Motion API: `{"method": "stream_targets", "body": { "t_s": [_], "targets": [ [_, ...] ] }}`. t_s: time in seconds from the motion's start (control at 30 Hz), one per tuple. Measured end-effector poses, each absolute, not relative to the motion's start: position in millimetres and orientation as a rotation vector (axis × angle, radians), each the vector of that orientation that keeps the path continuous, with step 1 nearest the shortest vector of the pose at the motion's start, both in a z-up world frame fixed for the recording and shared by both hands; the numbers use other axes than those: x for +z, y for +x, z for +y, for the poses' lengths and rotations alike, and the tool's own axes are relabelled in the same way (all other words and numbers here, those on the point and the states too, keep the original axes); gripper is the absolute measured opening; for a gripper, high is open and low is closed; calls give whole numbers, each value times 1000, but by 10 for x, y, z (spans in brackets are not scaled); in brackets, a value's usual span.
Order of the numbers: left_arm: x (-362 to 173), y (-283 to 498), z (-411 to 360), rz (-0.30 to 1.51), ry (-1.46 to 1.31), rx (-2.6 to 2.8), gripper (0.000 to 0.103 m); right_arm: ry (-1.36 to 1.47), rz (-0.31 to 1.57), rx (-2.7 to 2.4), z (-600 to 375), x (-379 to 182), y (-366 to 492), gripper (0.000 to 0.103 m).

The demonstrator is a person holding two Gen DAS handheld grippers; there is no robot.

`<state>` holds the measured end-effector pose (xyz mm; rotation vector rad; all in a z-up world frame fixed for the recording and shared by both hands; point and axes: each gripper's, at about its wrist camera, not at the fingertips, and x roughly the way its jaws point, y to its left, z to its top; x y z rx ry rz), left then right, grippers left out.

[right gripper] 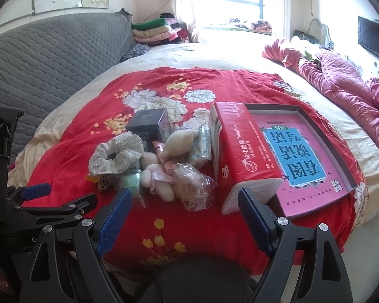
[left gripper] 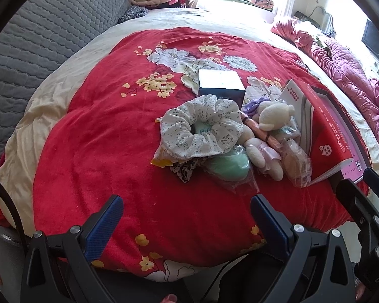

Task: Organize soft objects

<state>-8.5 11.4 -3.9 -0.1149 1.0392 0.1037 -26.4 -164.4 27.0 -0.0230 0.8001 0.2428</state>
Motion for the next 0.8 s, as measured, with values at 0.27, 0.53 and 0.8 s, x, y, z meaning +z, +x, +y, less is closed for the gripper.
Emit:
{"method": "stream_targets", "body": {
  "t_s": [0.27, 0.53, 0.8],
  "targets": [
    [-52, -79, 148, 1041, -127, 108, 101, -26, 806, 247, -1631, 241, -256, 86],
    [-105, -21, 232, 1051, -151, 110, 101, -39, 826, 257, -1569, 193, -181, 86],
    [-223, 117, 465, 1065, -214, 109, 101, -71, 862, 267, -1471, 83, -14, 86]
  ]
}}
